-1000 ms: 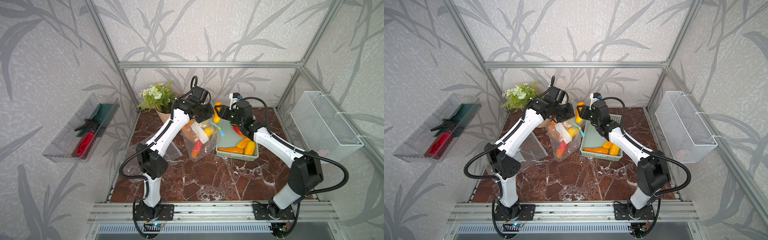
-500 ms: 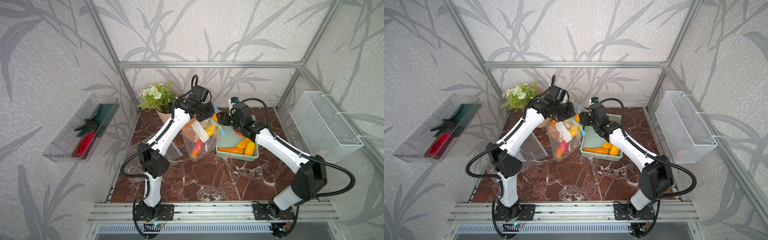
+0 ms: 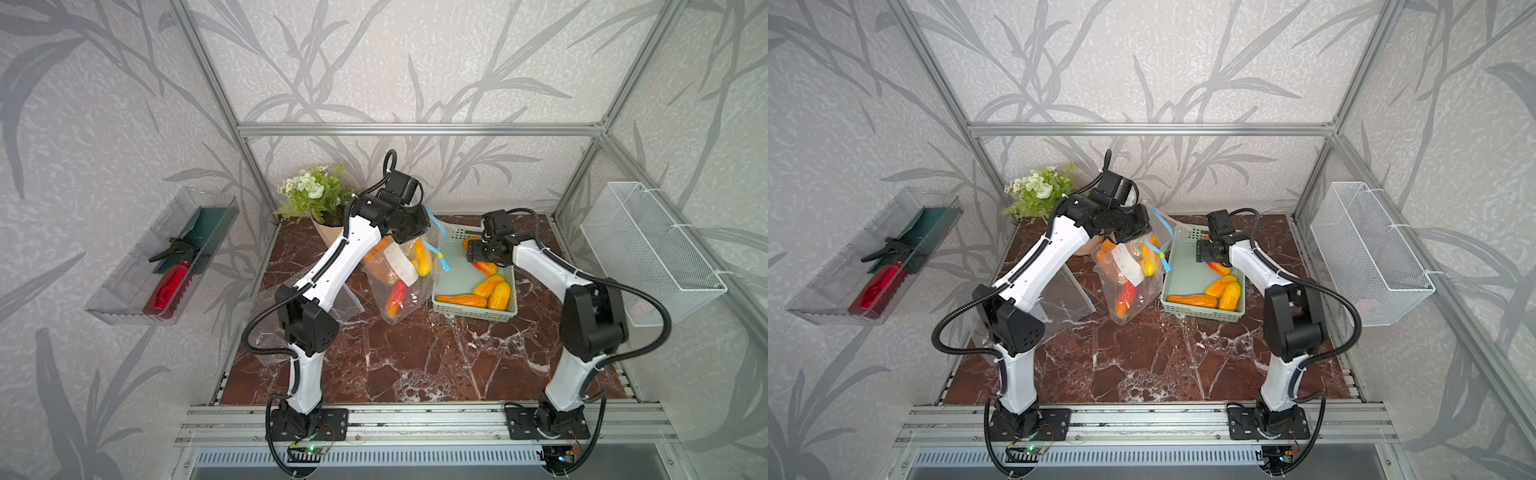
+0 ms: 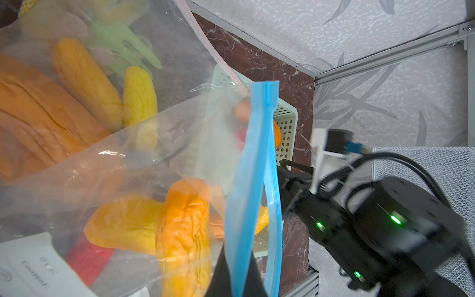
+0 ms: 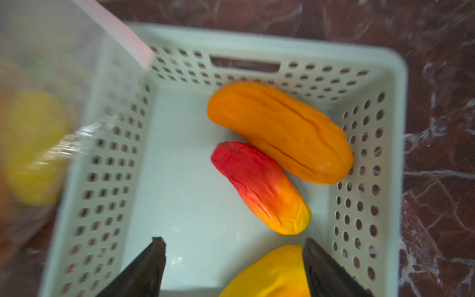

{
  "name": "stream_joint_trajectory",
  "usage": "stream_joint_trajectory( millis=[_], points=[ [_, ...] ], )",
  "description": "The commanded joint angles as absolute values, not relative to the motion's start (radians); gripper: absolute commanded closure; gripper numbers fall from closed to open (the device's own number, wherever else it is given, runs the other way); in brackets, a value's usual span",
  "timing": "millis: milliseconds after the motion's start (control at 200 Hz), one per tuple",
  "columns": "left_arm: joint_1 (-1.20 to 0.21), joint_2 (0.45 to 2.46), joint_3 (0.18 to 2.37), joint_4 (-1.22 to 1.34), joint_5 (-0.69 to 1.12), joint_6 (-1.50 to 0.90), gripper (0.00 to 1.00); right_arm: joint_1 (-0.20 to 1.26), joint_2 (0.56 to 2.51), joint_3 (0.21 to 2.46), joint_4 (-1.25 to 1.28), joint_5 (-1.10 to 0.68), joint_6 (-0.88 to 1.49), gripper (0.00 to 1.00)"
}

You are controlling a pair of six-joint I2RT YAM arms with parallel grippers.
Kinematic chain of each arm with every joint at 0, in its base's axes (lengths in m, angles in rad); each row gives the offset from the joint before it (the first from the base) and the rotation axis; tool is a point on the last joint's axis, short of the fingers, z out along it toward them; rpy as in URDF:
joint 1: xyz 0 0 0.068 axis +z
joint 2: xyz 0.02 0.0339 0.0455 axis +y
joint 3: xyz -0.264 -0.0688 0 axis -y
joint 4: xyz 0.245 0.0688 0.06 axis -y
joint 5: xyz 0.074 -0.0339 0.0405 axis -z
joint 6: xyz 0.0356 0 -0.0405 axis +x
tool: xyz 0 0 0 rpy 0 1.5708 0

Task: Place the mango in a zip-top bag and seal the zipper
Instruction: Pick up the mango from the basket.

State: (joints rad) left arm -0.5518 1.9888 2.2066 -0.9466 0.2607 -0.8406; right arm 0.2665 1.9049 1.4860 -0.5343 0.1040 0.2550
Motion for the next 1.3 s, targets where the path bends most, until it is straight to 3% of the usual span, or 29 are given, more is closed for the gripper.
stream_joint_trajectory(
  millis=[0, 160, 465, 665, 765, 820, 910, 1085, 1299],
  points=[
    [-0.559, 1.998, 2.24, -0.969, 0.266, -0.827, 1.0, 0.264, 1.992, 1.596, -0.695, 0.139, 0.158, 0.17],
    [-0.559, 1.998, 2.241, -0.971, 0.273, -0.825, 1.0, 0.264, 2.099, 1.685, -0.724, 0.233, 0.085, 0.16],
    [-0.56, 2.0, 2.243, -0.977, 0.275, -0.825, 1.0, 0.272, 2.269, 1.857, -0.788, 0.253, 0.003, 0.17],
    [-0.56, 2.006, 2.251, -0.977, 0.278, -0.83, 1.0, 0.285, 2.316, 1.917, -0.819, 0.207, 0.015, 0.28],
    [-0.56, 2.009, 2.254, -0.978, 0.281, -0.83, 1.0, 0.29, 2.327, 1.926, -0.824, 0.188, 0.037, 0.41],
    [-0.562, 2.01, 2.254, -0.98, 0.281, -0.831, 1.0, 0.29, 2.32, 1.923, -0.829, 0.18, 0.059, 0.55],
    [-0.563, 2.01, 2.26, -0.985, 0.277, -0.829, 1.0, 0.293, 2.248, 1.879, -0.783, 0.162, 0.087, 0.7],
    [-0.563, 2.019, 2.276, -0.997, 0.27, -0.827, 1.0, 0.311, 1.929, 1.693, -0.549, 0.061, 0.17, 0.71],
    [-0.563, 2.03, 2.29, -1.007, 0.26, -0.832, 1.0, 0.314, 1.583, 1.366, -0.012, -0.19, 0.446, 0.72]
  ],
)
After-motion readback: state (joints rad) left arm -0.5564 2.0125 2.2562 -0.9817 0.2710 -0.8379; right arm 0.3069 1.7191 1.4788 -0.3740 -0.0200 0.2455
